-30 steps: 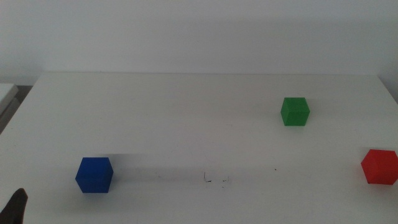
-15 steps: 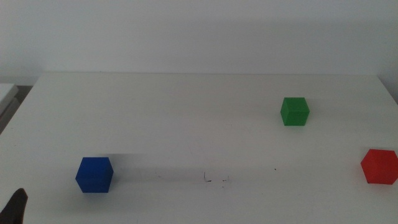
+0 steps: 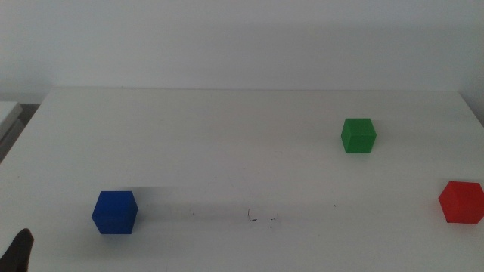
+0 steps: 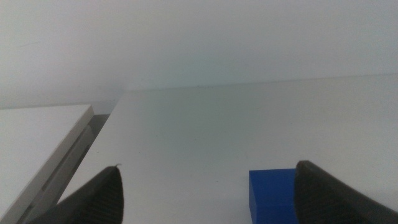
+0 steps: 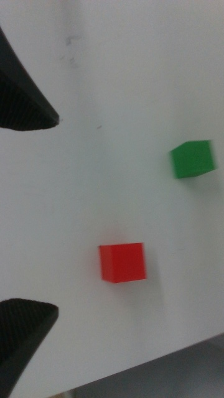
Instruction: Stack red cubes first, then green, then blue cubes in a specific spot.
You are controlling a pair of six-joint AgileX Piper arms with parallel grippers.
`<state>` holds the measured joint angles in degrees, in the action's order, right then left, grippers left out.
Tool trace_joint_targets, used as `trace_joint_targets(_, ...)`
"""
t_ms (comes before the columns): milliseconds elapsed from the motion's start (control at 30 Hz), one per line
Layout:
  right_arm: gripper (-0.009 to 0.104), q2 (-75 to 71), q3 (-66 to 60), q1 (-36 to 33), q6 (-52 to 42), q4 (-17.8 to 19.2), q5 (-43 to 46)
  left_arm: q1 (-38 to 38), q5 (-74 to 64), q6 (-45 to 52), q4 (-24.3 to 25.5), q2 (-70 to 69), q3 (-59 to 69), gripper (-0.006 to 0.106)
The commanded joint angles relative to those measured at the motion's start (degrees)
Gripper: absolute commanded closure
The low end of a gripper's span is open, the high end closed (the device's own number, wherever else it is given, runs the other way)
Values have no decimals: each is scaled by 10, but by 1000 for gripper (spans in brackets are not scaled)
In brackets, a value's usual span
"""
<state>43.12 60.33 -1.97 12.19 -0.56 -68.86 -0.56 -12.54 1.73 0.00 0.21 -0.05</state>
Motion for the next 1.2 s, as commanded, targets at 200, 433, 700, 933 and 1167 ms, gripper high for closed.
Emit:
trace_joint_targets(200, 14, 146, 41, 3, -66, 22, -11, 0, 8, -2, 0, -2, 0, 7)
trace_joint_targets(433, 14, 278, 38, 3, -122, 41, -11, 0, 8, 0, 0, -2, 0, 7)
trace_joint_targets(700, 14, 397, 36, 85, -128, 17, 42, 0, 8, 0, 0, -2, 0, 7)
trace_joint_targets(933, 14, 463, 36, 105, -166, 11, 117, 0, 8, -2, 0, -2, 0, 7)
trace_joint_targets(1167, 14, 505, 35, 105, -167, 6, 158, 0, 8, -2, 0, -2, 0, 7)
